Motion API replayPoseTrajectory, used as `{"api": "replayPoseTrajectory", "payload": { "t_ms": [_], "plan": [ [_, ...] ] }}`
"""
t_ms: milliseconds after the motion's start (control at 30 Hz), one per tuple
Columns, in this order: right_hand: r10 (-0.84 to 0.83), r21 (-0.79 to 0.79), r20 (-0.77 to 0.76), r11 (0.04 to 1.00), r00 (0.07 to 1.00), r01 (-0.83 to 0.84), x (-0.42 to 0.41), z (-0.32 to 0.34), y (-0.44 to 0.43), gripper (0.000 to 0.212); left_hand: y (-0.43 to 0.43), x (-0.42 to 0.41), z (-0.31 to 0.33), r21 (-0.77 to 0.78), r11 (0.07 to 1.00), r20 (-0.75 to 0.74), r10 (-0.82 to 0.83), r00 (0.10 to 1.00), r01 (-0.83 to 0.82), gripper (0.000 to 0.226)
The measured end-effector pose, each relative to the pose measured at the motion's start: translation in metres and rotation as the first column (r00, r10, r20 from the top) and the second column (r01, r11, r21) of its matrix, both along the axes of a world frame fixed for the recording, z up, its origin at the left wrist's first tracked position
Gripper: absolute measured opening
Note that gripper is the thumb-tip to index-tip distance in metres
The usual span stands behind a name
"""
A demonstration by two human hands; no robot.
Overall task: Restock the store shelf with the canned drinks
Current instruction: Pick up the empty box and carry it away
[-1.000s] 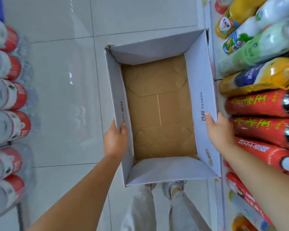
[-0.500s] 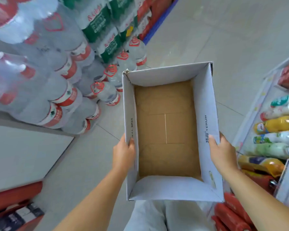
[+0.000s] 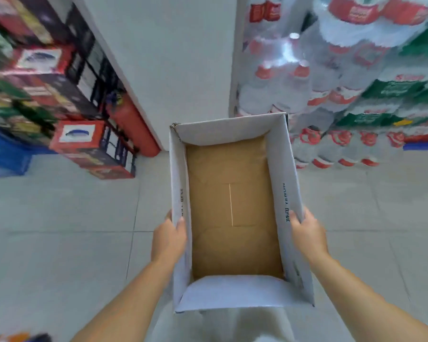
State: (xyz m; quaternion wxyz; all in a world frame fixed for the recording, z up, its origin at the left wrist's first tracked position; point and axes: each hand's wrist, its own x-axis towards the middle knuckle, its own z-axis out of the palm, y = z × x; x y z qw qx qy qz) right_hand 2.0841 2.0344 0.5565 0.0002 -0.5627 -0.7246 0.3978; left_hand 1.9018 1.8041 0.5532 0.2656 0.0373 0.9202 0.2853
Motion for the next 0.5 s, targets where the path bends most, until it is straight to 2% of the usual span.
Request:
{"api": "replayPoseTrajectory", "payload": {
  "t_ms": [133,267,500],
  "plan": [
    [0.182,-0.029,-0.017,0.983,0.983,-0.182,-0.114,0.000,-0.088,0.023,-0.115,-0.070,0.003,0.004,0.981,0.023,0.194,0.981,-0.194,0.036],
    [0.319,-0.063,-0.059,0.945,0.946,-0.322,-0.221,0.002,-0.181,0.023,-0.226,-0.141,0.006,-0.039,0.935,0.023,0.354,0.935,-0.353,0.041],
    [0.581,-0.008,-0.055,0.813,0.812,-0.582,-0.382,0.007,-0.311,0.027,-0.374,-0.231,0.014,-0.024,0.824,-0.012,0.565,0.825,-0.566,0.042]
  ]
}}
